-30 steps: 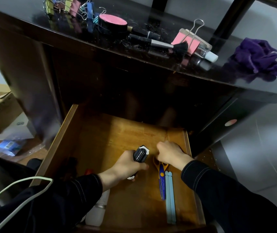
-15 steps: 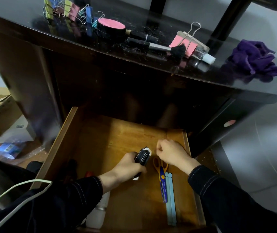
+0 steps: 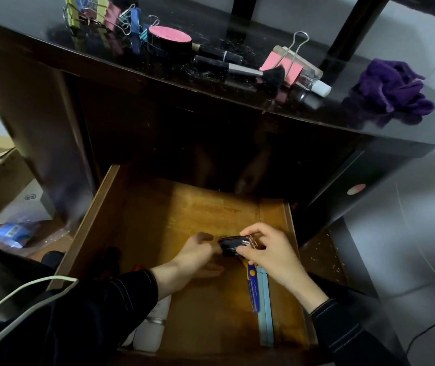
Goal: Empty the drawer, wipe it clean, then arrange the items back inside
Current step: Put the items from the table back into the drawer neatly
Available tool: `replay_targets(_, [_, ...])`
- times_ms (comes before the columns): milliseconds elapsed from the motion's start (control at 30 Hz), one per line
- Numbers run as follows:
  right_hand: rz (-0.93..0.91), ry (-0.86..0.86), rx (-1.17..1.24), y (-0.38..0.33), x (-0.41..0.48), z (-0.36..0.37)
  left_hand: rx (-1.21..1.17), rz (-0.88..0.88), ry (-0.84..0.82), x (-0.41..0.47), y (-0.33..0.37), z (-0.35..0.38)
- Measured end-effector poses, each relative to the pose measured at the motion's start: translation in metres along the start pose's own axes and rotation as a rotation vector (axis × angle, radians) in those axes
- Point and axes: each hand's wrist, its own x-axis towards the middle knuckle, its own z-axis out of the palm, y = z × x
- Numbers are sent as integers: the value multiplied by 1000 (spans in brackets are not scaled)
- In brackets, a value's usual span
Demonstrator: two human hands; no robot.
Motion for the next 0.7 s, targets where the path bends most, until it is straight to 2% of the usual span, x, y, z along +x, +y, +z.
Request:
replay_targets(67, [-81,50,-138,0,-11,9,-207,-156,-91,-5,5,-1])
replay_targets(100, [-126,10,-214,-1,-16,13,-244,-169,-133,-6,5,-1])
replay_targets(167, [-166,-176,-291,-3,-25,18,-196,-90,-129,-5,1,-1])
replay_targets(233, [-145,-294,-197,-4,-28,16,-119,-18,-61,-3,-3,-2])
replay_targets(300, [-137,-198,-182,-2,-26,9,-36,25,-32,-1,-6,-2])
replay_targets(400, [-213,122,-493,9,-15,-5,171,97,-82,2,-11,-1])
replay_targets(467, [-317,248,-713,17,-8,-13,233,136,-100,2,-14,1])
replay_targets(567, [-402,343,-913,33,-2,-21,330,208,-77,3,-20,1])
replay_targets(700, [-315,394,-845,40,0,-19,344,177,-70,6,-26,1])
